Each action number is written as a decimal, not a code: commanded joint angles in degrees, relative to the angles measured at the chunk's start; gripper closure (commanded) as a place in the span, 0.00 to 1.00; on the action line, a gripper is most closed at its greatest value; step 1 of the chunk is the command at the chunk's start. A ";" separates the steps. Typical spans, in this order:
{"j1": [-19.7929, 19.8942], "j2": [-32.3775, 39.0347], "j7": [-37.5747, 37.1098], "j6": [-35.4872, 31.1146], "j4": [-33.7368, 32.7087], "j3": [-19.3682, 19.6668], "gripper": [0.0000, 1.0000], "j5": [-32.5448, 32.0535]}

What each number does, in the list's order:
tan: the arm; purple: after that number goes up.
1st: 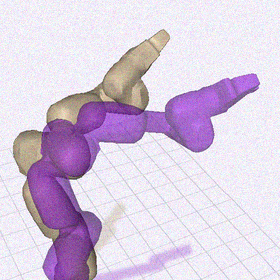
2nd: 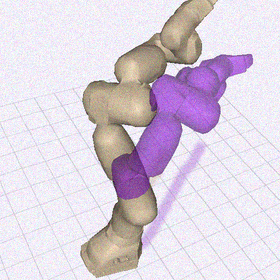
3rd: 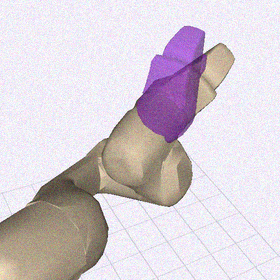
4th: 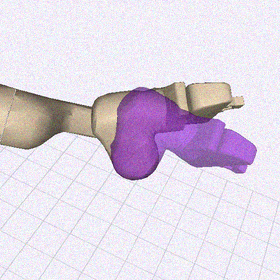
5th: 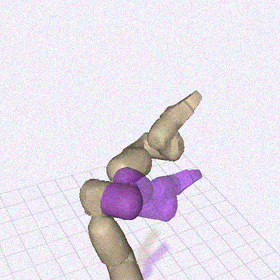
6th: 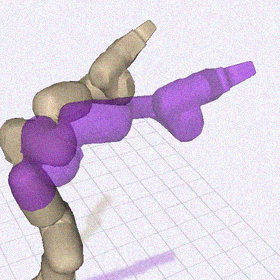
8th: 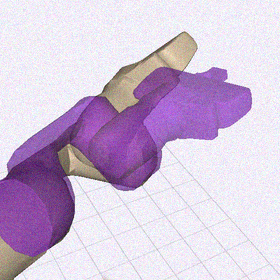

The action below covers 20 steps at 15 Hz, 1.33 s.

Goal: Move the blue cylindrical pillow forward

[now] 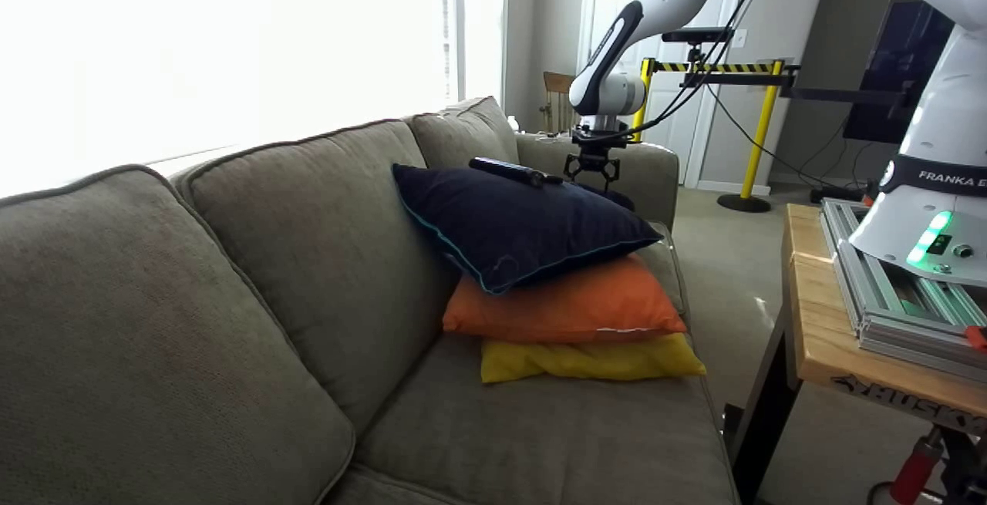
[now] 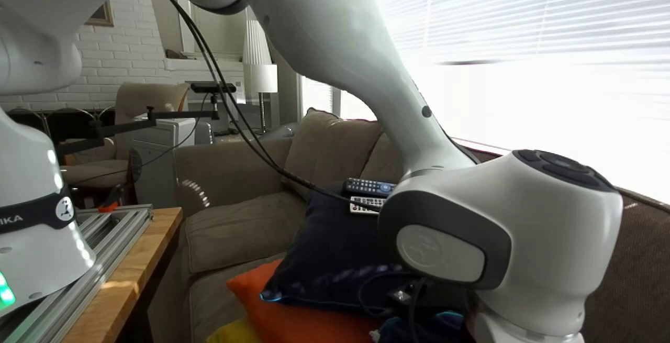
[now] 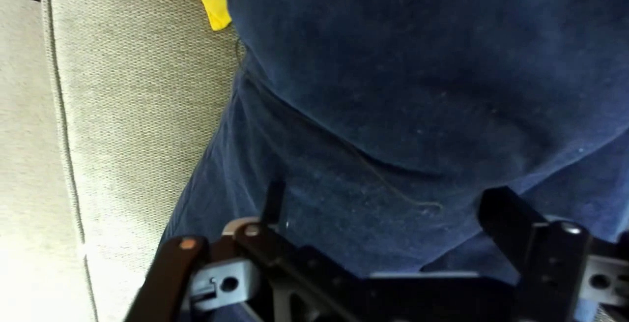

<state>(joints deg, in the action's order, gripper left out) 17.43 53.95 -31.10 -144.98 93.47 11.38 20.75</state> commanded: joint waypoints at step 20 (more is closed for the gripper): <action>0.28 -5.96 9.05 2.08 -2.80 0.63 0.97 -2.03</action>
<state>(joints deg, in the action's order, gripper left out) 16.86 56.06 -26.81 -144.96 86.72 11.74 20.34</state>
